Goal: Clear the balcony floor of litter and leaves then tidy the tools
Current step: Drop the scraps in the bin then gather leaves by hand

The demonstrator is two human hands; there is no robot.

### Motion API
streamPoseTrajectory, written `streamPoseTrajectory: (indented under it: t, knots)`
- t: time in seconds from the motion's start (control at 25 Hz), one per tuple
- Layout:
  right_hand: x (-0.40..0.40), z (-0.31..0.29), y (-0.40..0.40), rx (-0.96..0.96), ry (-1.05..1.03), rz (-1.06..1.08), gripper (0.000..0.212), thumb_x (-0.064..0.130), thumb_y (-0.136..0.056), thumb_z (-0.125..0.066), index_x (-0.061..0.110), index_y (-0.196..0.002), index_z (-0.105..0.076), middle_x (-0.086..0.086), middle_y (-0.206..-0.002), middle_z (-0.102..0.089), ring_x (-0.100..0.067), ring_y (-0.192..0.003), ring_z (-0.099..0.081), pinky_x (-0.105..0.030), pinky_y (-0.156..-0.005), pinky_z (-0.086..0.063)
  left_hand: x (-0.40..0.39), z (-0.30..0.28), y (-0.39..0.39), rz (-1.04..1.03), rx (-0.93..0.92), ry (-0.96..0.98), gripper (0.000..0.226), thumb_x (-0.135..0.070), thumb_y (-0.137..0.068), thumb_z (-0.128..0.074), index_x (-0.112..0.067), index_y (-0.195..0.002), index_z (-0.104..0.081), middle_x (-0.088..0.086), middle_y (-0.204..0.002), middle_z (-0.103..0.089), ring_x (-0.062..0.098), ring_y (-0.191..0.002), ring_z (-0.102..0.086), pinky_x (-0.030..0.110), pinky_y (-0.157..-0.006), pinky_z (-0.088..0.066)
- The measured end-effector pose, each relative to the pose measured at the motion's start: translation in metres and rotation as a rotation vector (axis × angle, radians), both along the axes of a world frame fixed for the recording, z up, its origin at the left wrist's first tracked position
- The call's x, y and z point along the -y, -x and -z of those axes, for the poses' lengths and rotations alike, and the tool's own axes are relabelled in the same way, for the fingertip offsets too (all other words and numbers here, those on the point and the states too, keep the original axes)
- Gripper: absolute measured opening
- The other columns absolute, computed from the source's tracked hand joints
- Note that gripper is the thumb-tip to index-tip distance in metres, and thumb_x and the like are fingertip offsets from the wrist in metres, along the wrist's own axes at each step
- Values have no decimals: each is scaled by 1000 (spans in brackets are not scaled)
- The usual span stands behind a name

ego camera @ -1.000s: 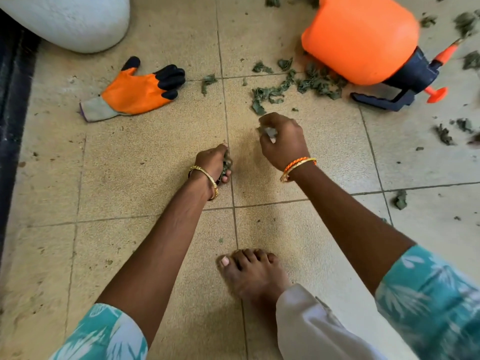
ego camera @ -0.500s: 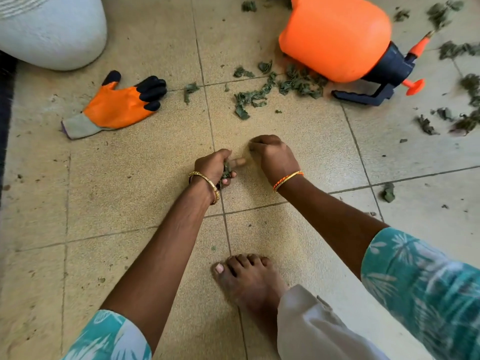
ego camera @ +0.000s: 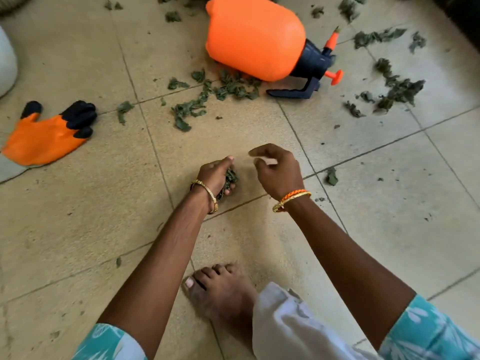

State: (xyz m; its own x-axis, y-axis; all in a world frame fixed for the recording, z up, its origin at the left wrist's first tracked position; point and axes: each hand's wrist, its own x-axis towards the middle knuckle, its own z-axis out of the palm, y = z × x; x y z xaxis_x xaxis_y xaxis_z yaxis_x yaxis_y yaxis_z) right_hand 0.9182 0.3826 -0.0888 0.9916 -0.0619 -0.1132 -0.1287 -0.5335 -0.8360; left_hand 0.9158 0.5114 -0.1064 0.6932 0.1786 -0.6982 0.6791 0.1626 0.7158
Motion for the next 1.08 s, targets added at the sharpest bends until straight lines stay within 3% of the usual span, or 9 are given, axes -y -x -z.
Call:
streamPoseTrajectory:
  t: [0.08, 0.16, 0.24, 0.36, 0.48, 0.64, 0.76, 0.96, 1.08]
  knots:
    - [36, 11, 3, 80, 284, 233, 31, 13, -83, -57, 12, -114, -61, -12, -123, -55, -30, -116, -48, -35, -96, -38, 10, 3, -5, 6, -31, 25, 28, -25, -94, -56, -14, -69, -51, 7, -62, -50, 8, -28, -41, 9, -32, -24]
    - [69, 26, 13, -128, 534, 368, 49, 22, -88, -54, 14, -135, -43, -18, -149, -26, -37, -138, -19, -45, -109, -23, 18, 5, -9, 40, -55, 23, 27, -24, -93, -56, -14, -69, -49, 6, -62, -49, 9, -28, -40, 10, -32, -24]
    - [85, 41, 25, -248, 550, 342, 51, 21, -94, -46, 14, -143, -33, -18, -155, -11, -37, -142, -8, -47, -115, -14, 25, 8, -10, 77, -68, 20, 26, -23, -91, -58, -14, -68, -50, 6, -61, -50, 10, -30, -40, 10, -32, -24]
    - [84, 53, 44, -79, 398, 189, 46, 10, -96, -42, 5, -141, -38, -19, -152, -21, -35, -141, -17, -45, -116, -18, 27, 9, -11, 101, -82, 0, 26, -23, -90, -59, -13, -68, -50, 6, -60, -50, 10, -31, -40, 11, -32, -24]
    - [86, 54, 67, 16, 495, -6, 48, -6, -90, -47, 4, -137, -44, -19, -147, -34, -34, -136, -32, -41, -112, -31, 30, 6, -15, 111, -99, -25, 23, -23, -89, -59, -13, -70, -50, 6, -60, -50, 9, -30, -41, 11, -32, -24]
    - [104, 53, 74, 309, 587, -58, 30, -6, -71, -56, -2, -97, -70, -17, -101, -68, -37, -85, -63, -36, -68, -56, 45, -2, -24, 207, -122, -44, 20, -23, -88, -59, -13, -73, -52, 5, -61, -52, 10, -32, -46, 12, -31, -25]
    - [107, 49, 53, 197, 449, 67, 26, -12, -73, -58, 1, -89, -73, -14, -91, -70, -34, -80, -63, -33, -69, -51, 62, -13, -28, 255, -175, 3, 13, -18, -89, -58, -10, -80, -54, 6, -65, -57, 15, -40, -61, 11, -30, -23]
    - [121, -18, 7, 65, -72, 391, 16, -5, -75, -70, 9, -82, -75, -3, -80, -69, -10, -69, -65, -12, -65, -50, 107, -52, -46, 389, -199, 163, 16, -14, -98, -41, -6, -88, -51, 14, -78, -72, 21, -52, -69, 9, -30, -24]
    - [139, -74, -11, 9, -319, 322, 16, -4, -74, -73, 12, -73, -69, -9, -74, -70, -18, -67, -66, -26, -69, -58, 137, -84, -55, 481, -146, 225, 25, -14, -99, -37, -4, -87, -56, 15, -88, -69, 22, -56, -70, 9, -28, -24]
